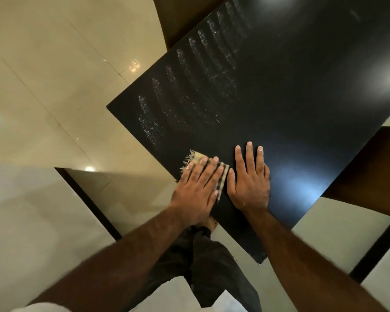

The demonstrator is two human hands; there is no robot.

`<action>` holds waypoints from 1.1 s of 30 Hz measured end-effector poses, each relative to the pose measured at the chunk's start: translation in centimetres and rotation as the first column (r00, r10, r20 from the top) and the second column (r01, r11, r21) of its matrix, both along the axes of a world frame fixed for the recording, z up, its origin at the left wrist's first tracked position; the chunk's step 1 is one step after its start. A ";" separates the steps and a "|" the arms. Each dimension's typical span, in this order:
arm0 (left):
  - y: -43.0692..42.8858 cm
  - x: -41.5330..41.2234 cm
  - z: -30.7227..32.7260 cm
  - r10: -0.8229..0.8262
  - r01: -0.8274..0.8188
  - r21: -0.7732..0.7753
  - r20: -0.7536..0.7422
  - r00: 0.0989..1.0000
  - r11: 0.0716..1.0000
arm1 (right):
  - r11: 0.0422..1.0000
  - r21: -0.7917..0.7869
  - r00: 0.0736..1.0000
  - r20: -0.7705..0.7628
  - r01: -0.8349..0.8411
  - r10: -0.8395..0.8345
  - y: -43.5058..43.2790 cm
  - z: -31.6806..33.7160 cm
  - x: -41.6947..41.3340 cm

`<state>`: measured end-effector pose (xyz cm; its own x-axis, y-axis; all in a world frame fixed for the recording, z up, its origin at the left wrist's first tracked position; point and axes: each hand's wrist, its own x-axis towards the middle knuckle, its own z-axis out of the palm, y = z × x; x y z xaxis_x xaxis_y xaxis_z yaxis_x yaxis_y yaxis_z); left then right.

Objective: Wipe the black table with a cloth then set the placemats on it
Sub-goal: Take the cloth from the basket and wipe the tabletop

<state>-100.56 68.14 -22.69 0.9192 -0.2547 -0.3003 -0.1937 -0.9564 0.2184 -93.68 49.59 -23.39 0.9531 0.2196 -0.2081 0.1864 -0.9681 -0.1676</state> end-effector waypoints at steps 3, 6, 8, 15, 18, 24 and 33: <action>2.3 -0.3 0.3 0.025 -0.023 0.039 -0.039 0.999 0.999 | 1.000 0.022 1.000 -0.002 0.020 -0.020 -0.2 0.1 0.1; 4.7 2.3 0.2 0.132 -0.130 0.085 -0.019 0.991 0.988 | 0.999 0.037 1.000 -0.016 0.022 -0.021 -0.3 0.4 0.2; 5.1 5.3 -0.1 0.235 -0.236 0.088 0.018 0.972 0.968 | 0.999 0.042 1.000 -0.019 0.025 -0.024 -0.5 0.5 0.3; -1.7 13.5 -1.1 0.282 -0.289 0.058 0.113 0.953 0.955 | 0.995 0.090 0.999 0.003 0.046 -0.047 -1.1 -0.2 0.1; -4.0 11.8 -1.2 0.106 -0.111 0.063 0.083 0.991 0.992 | 0.990 0.116 0.997 -0.014 0.076 -0.075 -1.3 -0.2 0.0; -0.6 4.9 -0.3 0.050 -0.056 0.098 0.065 0.997 0.994 | 0.989 0.120 0.996 -0.032 0.083 -0.080 -1.3 0.2 0.1; 1.0 14.3 -0.9 0.251 -0.258 0.066 0.101 0.963 0.964 | 0.993 0.075 0.995 -0.041 0.089 -0.086 -0.9 -0.1 0.3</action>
